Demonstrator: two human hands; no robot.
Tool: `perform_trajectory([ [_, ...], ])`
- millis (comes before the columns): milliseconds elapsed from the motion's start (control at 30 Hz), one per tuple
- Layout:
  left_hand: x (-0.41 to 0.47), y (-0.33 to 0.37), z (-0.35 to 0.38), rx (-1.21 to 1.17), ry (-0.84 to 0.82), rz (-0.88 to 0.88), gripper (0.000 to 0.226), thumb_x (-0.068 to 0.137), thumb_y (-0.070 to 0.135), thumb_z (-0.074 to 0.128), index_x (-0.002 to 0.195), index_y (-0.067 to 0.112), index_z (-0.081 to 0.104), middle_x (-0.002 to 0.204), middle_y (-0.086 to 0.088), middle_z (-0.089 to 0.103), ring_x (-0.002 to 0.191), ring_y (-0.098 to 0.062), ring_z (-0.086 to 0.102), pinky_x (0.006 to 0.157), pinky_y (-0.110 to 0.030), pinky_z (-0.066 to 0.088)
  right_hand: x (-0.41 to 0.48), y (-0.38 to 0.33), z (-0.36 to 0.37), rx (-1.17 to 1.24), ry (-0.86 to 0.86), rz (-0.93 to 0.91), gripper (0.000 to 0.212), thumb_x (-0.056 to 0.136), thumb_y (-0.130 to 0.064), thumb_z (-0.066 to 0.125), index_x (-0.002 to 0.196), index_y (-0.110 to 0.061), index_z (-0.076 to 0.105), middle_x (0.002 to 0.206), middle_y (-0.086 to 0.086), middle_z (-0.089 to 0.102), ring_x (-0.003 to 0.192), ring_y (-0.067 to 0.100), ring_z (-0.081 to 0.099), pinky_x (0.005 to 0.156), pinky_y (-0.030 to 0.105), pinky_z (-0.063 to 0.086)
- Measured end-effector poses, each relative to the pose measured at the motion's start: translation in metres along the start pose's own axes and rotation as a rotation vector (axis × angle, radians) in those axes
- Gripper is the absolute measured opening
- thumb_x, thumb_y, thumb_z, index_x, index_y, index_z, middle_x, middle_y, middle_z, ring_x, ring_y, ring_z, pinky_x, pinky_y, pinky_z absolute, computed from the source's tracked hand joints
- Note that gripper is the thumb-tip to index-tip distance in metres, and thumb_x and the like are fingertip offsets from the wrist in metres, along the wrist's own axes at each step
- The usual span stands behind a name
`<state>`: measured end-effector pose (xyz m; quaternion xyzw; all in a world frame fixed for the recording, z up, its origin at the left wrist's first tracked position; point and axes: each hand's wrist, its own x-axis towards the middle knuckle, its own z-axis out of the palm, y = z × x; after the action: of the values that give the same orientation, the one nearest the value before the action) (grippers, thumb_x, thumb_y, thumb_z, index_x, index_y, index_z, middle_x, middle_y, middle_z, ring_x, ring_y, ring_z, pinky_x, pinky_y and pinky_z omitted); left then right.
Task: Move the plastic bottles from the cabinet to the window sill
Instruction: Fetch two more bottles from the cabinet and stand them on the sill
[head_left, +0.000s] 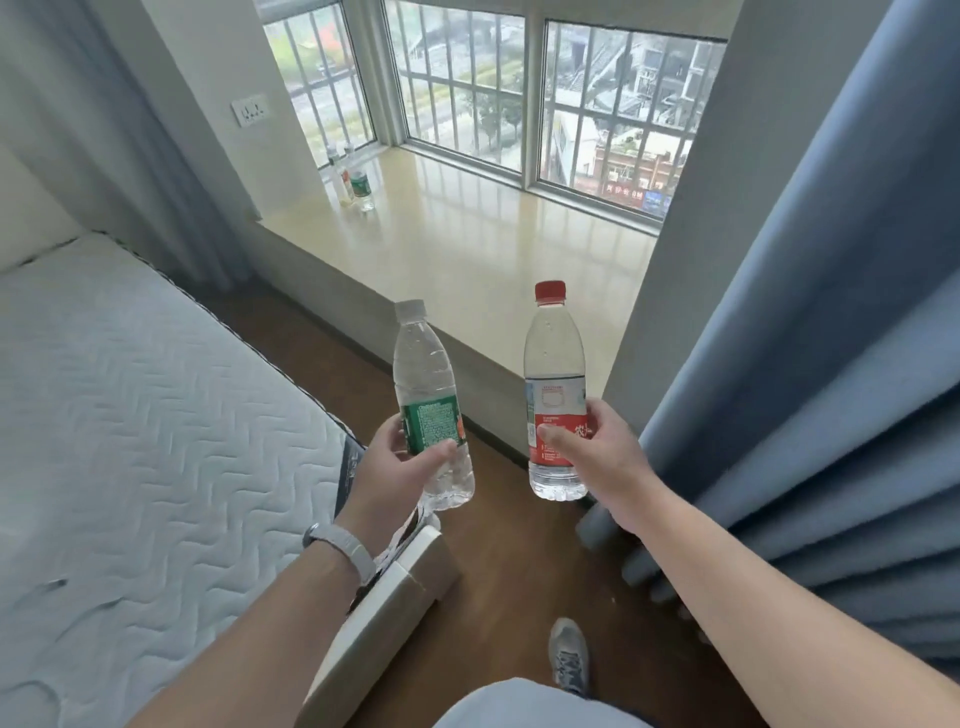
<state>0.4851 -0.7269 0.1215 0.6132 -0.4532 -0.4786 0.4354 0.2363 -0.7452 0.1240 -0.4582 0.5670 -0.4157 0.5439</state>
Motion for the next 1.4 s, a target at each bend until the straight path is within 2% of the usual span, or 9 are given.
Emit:
perform_trajectory([
  [167,0.044,0.025,0.035,-0.022,0.068,0.010,0.054,0.070,0.039,0.081,0.119,0.027,0.063,0.100,0.010,0.075,0.091,-0.008,0.072,0.067,-0.018,0.056,0.064,-0.025,-0.040,-0.082,-0.100,-0.034,0.035,0.083,-0.024,0.079,0.109,-0.033,0.056,0.102,-0.005,0.070,0.083,0.005,0.071,0.070,0.025,0.059],
  [300,0.069,0.034,0.054,0.002,0.099,0.030,0.059,0.071,0.040,0.080,0.124,0.024,0.062,0.110,0.002,0.073,0.100,-0.015,0.070,0.080,-0.030,0.058,0.108,-0.041,-0.057,-0.120,-0.127,-0.064,0.037,0.082,-0.024,0.079,0.112,-0.030,0.057,0.104,-0.004,0.070,0.090,0.012,0.071,0.079,0.035,0.057],
  [533,0.100,0.040,0.053,0.006,0.126,0.029,0.052,0.077,0.037,0.077,0.124,0.024,0.062,0.110,0.003,0.073,0.100,-0.015,0.070,0.080,-0.029,0.058,0.160,-0.052,-0.049,-0.189,-0.198,-0.051,0.042,0.079,-0.028,0.079,0.115,-0.029,0.058,0.105,-0.006,0.071,0.092,0.012,0.071,0.084,0.041,0.058],
  [733,0.152,0.027,0.035,-0.022,0.146,0.005,0.045,0.078,0.038,0.077,0.119,0.025,0.065,0.108,0.003,0.074,0.100,-0.015,0.070,0.082,-0.032,0.058,0.214,-0.071,-0.031,-0.289,-0.196,-0.086,0.040,0.079,-0.030,0.077,0.114,-0.033,0.057,0.101,-0.013,0.069,0.081,-0.003,0.068,0.069,0.022,0.051],
  [933,0.229,0.030,0.017,-0.080,0.119,-0.011,0.035,0.076,0.042,0.078,0.109,0.036,0.069,0.105,0.006,0.075,0.095,-0.013,0.072,0.078,-0.029,0.057,0.269,-0.094,-0.010,-0.350,-0.169,-0.074,0.041,0.066,-0.041,0.074,0.104,-0.037,0.059,0.092,-0.011,0.072,0.076,-0.002,0.068,0.068,0.021,0.049],
  [1133,0.303,0.042,-0.010,-0.093,0.086,0.012,0.046,0.072,0.046,0.081,0.114,0.033,0.067,0.107,0.006,0.074,0.096,-0.014,0.072,0.074,-0.029,0.056,0.330,-0.122,0.018,-0.402,-0.135,-0.113,0.048,0.064,-0.047,0.074,0.108,-0.034,0.059,0.092,-0.011,0.071,0.074,-0.005,0.067,0.059,0.011,0.047],
  [1267,0.341,0.050,-0.038,-0.057,0.098,0.028,0.048,0.071,0.048,0.080,0.114,0.033,0.066,0.107,0.006,0.074,0.096,-0.014,0.071,0.074,-0.027,0.057,0.366,-0.137,0.040,-0.395,-0.129,-0.140,0.045,0.067,-0.046,0.076,0.108,-0.035,0.060,0.089,-0.012,0.072,0.075,-0.003,0.067,0.064,0.019,0.049],
  [1333,0.355,0.054,-0.049,-0.051,0.110,0.027,0.047,0.071,0.048,0.080,0.114,0.034,0.066,0.106,0.006,0.074,0.097,-0.014,0.071,0.078,-0.032,0.057,0.382,-0.143,0.052,-0.362,-0.128,-0.152,0.048,0.064,-0.048,0.074,0.108,-0.035,0.061,0.087,-0.013,0.072,0.075,-0.002,0.068,0.063,0.018,0.049],
  [1400,0.365,0.058,-0.059,-0.047,0.137,0.037,0.045,0.071,0.048,0.079,0.112,0.035,0.066,0.105,0.008,0.074,0.096,-0.011,0.071,0.077,-0.028,0.056,0.397,-0.148,0.064,-0.337,-0.139,-0.161,0.051,0.064,-0.047,0.074,0.111,-0.033,0.061,0.089,-0.011,0.072,0.075,-0.001,0.069,0.063,0.019,0.050],
])
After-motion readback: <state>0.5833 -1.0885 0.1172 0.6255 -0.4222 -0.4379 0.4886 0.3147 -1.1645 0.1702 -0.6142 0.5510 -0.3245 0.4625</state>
